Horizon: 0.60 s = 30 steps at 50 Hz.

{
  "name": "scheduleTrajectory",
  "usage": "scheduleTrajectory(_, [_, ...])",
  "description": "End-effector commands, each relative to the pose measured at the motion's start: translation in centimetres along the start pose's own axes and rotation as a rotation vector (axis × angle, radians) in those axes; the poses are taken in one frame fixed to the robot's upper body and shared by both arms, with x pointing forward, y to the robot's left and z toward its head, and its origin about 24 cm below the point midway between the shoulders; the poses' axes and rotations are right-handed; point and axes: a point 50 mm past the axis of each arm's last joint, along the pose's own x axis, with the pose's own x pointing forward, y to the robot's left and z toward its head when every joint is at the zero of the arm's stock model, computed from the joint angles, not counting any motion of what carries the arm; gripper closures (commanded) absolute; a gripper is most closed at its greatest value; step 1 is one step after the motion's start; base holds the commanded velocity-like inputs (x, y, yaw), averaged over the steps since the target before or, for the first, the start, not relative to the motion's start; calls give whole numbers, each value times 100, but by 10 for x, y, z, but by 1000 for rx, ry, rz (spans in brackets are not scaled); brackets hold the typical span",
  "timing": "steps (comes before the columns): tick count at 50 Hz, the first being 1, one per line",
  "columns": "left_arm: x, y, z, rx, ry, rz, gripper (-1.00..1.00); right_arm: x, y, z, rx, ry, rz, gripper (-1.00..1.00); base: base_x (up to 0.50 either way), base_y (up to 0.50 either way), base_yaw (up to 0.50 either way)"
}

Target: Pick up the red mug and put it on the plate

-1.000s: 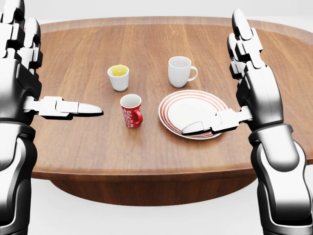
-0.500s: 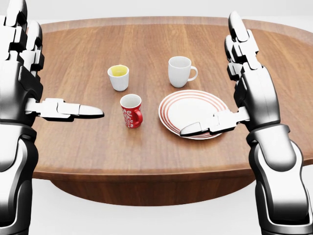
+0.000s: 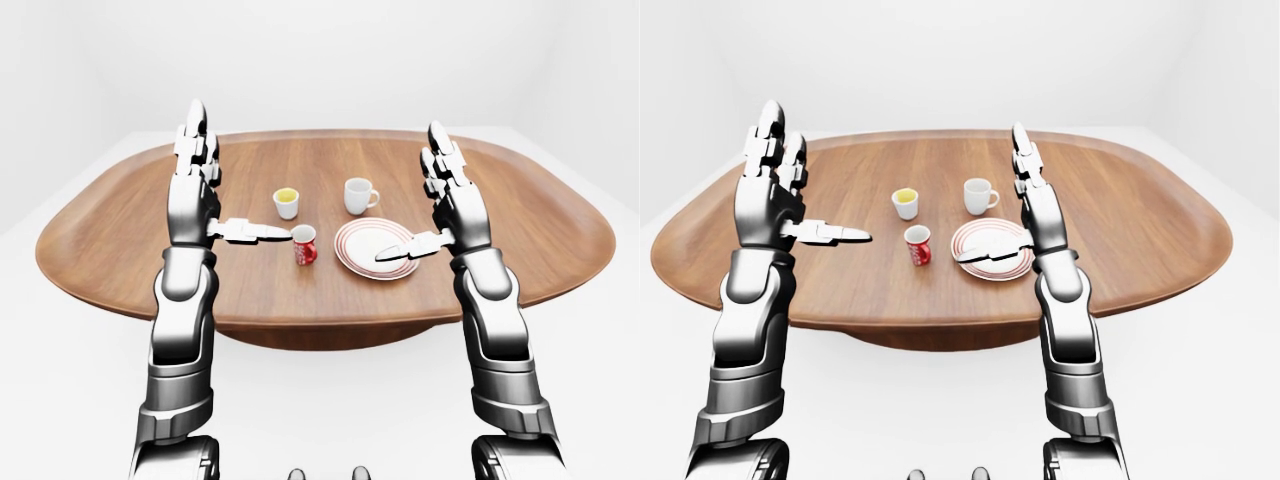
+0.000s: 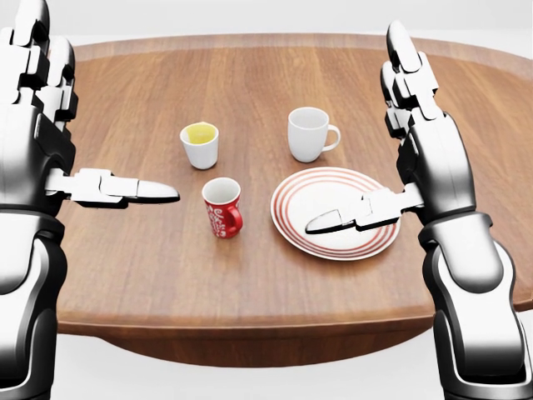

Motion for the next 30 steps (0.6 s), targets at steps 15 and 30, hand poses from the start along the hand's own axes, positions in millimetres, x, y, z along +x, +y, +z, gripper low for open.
scheduleTrajectory(15, [-2,-2,-2,2,9,-7,-100,-1,1,-2,1,9,4,-100,24,0,0])
scheduleTrajectory(30, [-1,-2,0,3,-1,-9,-100,-1,2,-2,0,8,10,-100,24,0,0])
